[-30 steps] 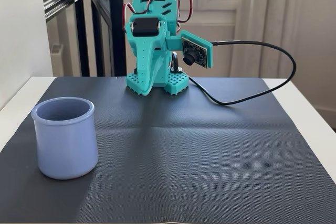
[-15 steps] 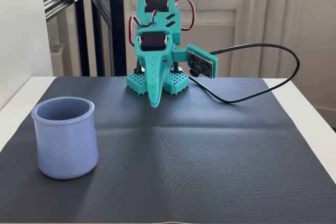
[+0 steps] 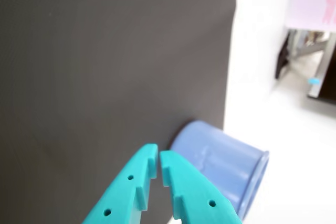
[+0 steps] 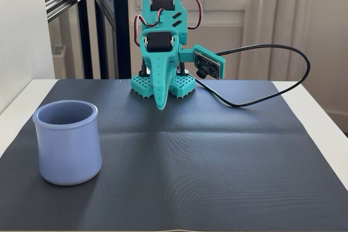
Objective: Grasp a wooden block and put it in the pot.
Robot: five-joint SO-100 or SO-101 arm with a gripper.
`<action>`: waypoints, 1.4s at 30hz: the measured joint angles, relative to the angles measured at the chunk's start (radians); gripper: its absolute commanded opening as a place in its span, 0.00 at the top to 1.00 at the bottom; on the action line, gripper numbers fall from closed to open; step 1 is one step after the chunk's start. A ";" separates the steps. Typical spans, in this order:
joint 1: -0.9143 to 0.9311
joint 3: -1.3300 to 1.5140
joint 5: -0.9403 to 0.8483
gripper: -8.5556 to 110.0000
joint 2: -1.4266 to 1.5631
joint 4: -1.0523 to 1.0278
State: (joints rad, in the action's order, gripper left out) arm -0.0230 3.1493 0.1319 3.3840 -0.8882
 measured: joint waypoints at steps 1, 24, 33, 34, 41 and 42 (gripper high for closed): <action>0.000 0.000 0.000 0.92 0.003 0.000; 0.000 0.000 -0.112 0.92 0.003 -0.002; 0.000 0.000 -0.112 0.92 0.003 -0.002; 0.000 0.000 -0.112 0.92 0.003 -0.002; 0.000 0.000 -0.112 0.92 0.003 -0.002; 0.000 0.000 -0.112 0.92 0.003 -0.002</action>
State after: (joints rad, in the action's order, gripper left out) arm -0.0230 3.1493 0.0199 3.3870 -0.8897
